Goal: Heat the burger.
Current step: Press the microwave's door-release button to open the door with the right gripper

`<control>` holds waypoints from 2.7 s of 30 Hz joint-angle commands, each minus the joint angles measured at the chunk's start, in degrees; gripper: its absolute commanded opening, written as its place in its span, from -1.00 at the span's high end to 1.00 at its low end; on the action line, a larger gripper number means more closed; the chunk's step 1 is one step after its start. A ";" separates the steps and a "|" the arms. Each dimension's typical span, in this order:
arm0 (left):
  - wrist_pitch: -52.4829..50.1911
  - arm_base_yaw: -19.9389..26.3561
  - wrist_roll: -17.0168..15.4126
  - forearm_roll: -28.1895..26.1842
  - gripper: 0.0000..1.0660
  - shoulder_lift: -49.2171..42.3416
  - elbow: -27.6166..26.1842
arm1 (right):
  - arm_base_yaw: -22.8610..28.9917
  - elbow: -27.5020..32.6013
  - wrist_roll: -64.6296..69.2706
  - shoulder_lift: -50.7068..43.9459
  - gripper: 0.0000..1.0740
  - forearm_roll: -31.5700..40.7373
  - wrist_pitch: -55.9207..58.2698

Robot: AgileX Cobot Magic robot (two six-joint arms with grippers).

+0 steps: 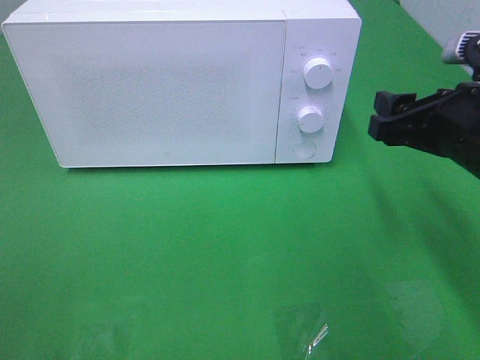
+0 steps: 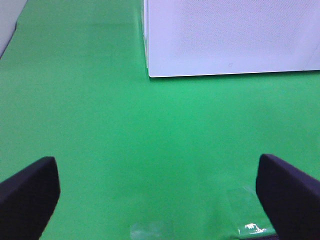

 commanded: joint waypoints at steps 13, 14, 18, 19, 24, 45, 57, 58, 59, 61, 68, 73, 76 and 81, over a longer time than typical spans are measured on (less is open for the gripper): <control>-0.63 0.17 -0.17 -0.11 -0.87 -0.34 0.23 | 20.91 0.00 -4.24 12.43 -0.43 17.76 -17.65; -0.63 0.17 -0.17 -0.11 -0.87 -0.34 0.23 | 20.91 0.00 -4.24 12.43 -0.43 17.76 -17.65; -0.63 0.17 -0.17 -0.11 -0.87 -0.34 0.23 | 22.29 0.00 -1.43 13.75 -0.45 17.76 -17.82; -0.63 0.17 -0.17 -0.11 -0.87 -0.34 0.23 | 22.46 0.00 0.92 14.32 -0.44 17.53 -17.82; -0.63 0.17 -0.17 -0.11 -0.87 -0.34 0.23 | 22.46 0.00 7.79 14.55 -0.44 17.19 -17.82; -0.63 0.17 -0.17 -0.11 -0.87 -0.34 0.23 | 22.46 0.00 77.46 14.55 0.78 15.58 -16.84; -0.63 0.17 -0.17 -0.11 -0.87 -0.34 0.23 | 22.46 0.00 85.94 14.55 1.00 16.10 -8.19; -0.63 0.17 -0.17 -0.11 -0.87 -0.34 0.23 | 22.46 0.00 86.75 14.61 1.00 16.21 -7.85; -0.63 0.17 -0.17 -0.11 -0.87 -0.34 0.23 | 22.46 0.00 86.75 14.61 1.00 16.21 -7.85; -0.63 0.17 -0.17 -0.11 -0.87 -0.34 0.23 | 22.40 -0.23 87.66 14.61 1.00 16.21 -7.28; -0.63 0.17 -0.17 -0.11 -0.87 -0.34 0.23 | 19.71 -4.98 88.41 17.93 1.00 15.70 -3.38; -0.63 0.17 -0.17 -0.11 -0.87 -0.34 0.23 | 17.07 -8.14 88.58 20.91 1.00 14.44 -1.66; -0.63 0.17 -0.17 -0.11 -0.87 -0.34 0.23 | 16.67 -8.59 88.58 21.26 1.00 14.27 -1.38; -0.63 0.17 -0.17 -0.11 -0.87 -0.34 0.23 | 14.32 -12.20 89.50 24.41 1.00 12.66 0.74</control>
